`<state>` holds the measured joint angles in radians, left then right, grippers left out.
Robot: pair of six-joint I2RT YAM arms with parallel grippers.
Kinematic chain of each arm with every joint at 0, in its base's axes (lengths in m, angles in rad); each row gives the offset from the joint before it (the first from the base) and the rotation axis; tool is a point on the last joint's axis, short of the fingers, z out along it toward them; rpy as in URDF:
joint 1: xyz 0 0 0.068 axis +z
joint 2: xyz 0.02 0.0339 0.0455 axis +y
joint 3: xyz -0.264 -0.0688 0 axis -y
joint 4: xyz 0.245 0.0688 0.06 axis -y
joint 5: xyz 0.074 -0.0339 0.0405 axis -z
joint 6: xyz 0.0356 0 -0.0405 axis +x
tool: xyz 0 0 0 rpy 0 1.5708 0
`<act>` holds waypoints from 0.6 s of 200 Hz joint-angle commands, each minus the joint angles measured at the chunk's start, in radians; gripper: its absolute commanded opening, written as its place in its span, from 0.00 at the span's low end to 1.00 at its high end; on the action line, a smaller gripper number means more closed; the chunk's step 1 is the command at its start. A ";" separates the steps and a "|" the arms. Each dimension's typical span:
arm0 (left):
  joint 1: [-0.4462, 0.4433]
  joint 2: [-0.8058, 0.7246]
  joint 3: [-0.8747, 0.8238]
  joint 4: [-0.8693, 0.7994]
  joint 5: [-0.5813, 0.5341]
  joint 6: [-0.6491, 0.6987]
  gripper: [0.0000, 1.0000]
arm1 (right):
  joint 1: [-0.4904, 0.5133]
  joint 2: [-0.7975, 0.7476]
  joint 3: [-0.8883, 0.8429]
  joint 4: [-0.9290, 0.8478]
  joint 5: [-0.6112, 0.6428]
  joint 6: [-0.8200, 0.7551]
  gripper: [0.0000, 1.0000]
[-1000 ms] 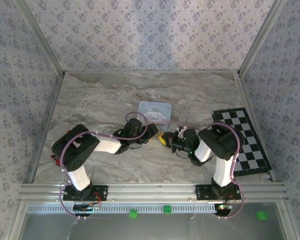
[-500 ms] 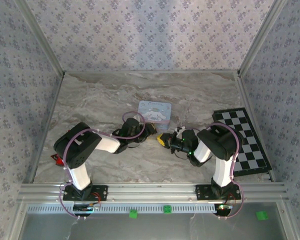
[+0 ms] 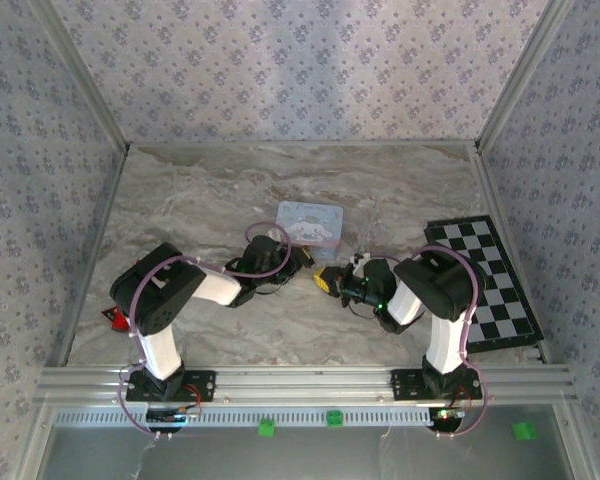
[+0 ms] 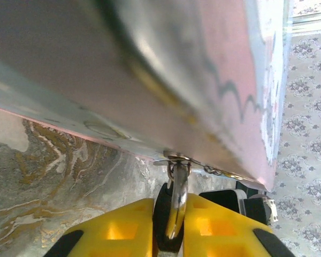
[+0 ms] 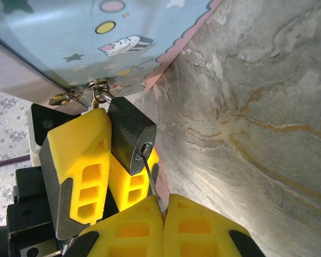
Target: Unlock the padlock with the key
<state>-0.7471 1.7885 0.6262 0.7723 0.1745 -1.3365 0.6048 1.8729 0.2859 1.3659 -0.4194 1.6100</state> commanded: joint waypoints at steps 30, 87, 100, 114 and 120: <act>-0.009 -0.015 0.019 0.024 0.033 -0.013 0.10 | -0.008 -0.031 -0.035 0.023 0.039 -0.024 0.00; -0.010 -0.031 0.021 0.035 0.054 -0.032 0.05 | -0.018 -0.071 -0.022 0.023 0.030 -0.007 0.00; -0.011 -0.035 0.020 0.039 0.057 -0.038 0.05 | -0.026 -0.081 -0.019 0.024 0.023 -0.001 0.00; -0.010 -0.037 0.017 0.052 0.061 -0.054 0.04 | -0.032 -0.079 -0.017 0.023 0.013 0.002 0.00; -0.010 -0.036 0.015 0.063 0.065 -0.067 0.03 | -0.034 -0.078 -0.018 0.024 0.012 0.005 0.00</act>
<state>-0.7479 1.7840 0.6262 0.7887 0.1940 -1.3682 0.5838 1.8168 0.2550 1.3651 -0.4088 1.6073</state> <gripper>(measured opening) 0.121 0.051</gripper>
